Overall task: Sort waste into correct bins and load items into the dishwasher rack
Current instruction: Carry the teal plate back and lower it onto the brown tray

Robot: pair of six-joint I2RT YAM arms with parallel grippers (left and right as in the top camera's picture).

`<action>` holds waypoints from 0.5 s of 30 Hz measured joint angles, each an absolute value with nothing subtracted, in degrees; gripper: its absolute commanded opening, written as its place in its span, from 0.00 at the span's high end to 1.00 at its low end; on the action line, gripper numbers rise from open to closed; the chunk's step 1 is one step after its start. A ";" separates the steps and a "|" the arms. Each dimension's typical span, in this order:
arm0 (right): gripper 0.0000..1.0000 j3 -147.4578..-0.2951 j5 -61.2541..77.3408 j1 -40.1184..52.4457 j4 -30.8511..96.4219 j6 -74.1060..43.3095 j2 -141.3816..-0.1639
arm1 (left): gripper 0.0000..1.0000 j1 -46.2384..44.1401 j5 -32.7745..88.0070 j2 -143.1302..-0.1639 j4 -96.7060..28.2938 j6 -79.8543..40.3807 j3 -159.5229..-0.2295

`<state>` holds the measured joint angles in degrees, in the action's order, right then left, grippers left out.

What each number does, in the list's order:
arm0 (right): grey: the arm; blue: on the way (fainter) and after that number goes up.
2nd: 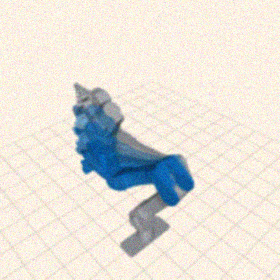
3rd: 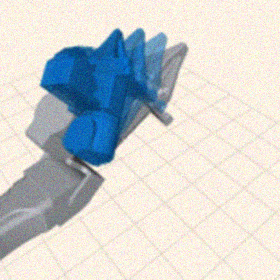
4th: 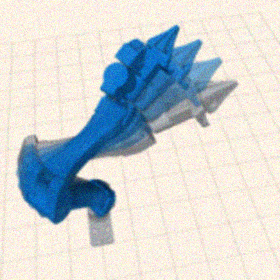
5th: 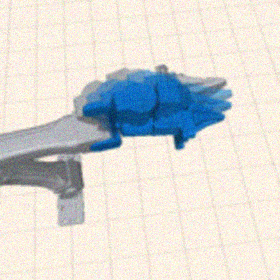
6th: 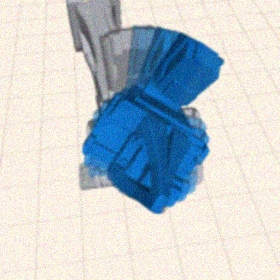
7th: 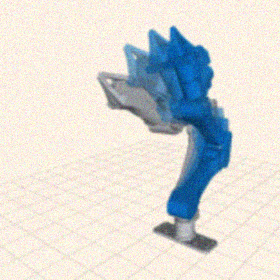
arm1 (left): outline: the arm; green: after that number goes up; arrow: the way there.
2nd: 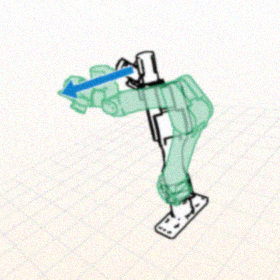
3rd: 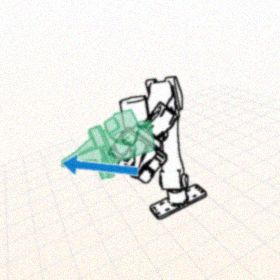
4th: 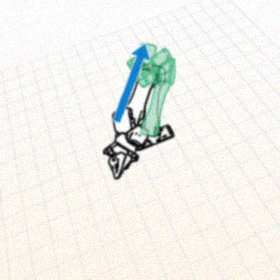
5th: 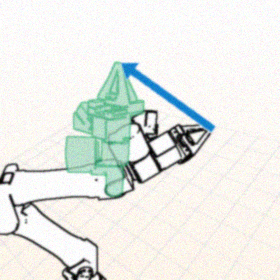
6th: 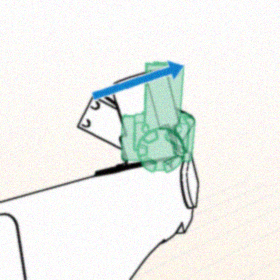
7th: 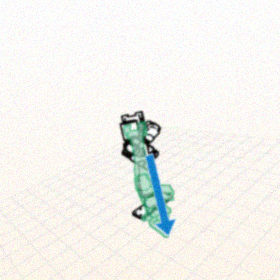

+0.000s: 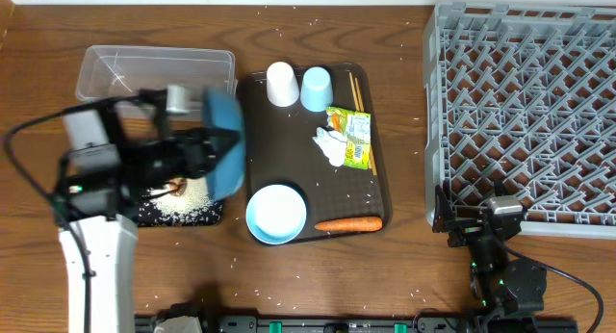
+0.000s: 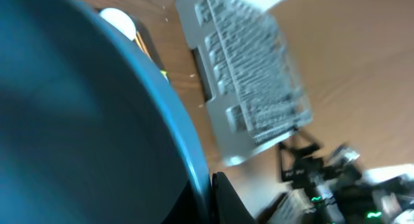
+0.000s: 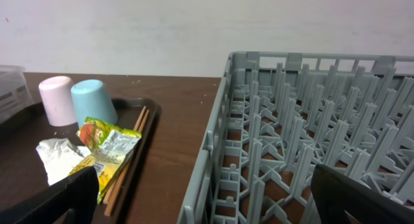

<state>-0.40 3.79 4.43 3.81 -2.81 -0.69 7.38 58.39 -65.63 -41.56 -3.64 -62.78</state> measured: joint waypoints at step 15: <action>0.01 -0.40 3.79 4.43 3.79 -2.81 -0.69 | 0.94 -28.60 17.69 -75.44 -27.59 -7.94 -62.72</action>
